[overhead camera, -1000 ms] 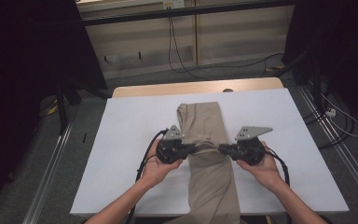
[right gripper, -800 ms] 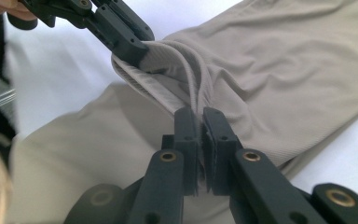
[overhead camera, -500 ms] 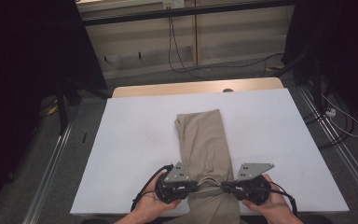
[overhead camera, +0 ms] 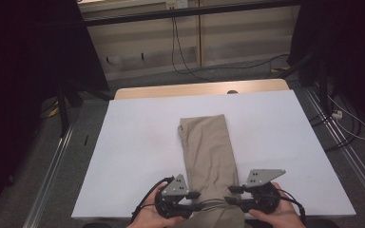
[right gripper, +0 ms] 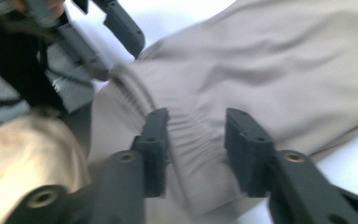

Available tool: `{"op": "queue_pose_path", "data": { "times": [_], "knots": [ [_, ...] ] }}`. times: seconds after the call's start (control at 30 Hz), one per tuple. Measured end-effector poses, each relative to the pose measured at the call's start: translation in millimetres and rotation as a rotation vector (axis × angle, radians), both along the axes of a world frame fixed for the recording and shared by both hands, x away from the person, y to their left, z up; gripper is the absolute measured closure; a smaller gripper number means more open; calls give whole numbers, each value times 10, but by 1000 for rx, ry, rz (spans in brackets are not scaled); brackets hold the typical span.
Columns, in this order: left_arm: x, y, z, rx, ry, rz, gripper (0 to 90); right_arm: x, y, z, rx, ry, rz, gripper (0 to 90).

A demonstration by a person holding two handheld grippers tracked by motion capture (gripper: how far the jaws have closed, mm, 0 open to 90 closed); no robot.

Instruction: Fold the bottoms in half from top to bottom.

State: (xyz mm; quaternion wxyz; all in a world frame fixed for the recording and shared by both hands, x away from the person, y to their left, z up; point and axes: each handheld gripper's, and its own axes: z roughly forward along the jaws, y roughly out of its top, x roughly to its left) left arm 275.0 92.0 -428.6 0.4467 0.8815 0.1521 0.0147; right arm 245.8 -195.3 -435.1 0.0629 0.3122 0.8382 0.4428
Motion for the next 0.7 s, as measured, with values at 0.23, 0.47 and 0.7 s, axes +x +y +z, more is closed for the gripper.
{"op": "queue_pose_path", "data": {
  "times": [0.23, 0.47, 0.7],
  "knots": [
    [446, 98, 10, -11, -51, 172, 300, 350, -85, 13, -7, -8, -104, 423],
    [834, 163, -41, -42, -41, 299, 180, 680, -93, 43, -19, -33, -155, 359],
    [1292, 189, 27, -49, -85, 384, 190, 1084, -120, 148, -18, -75, -223, 358]
  ]
}}
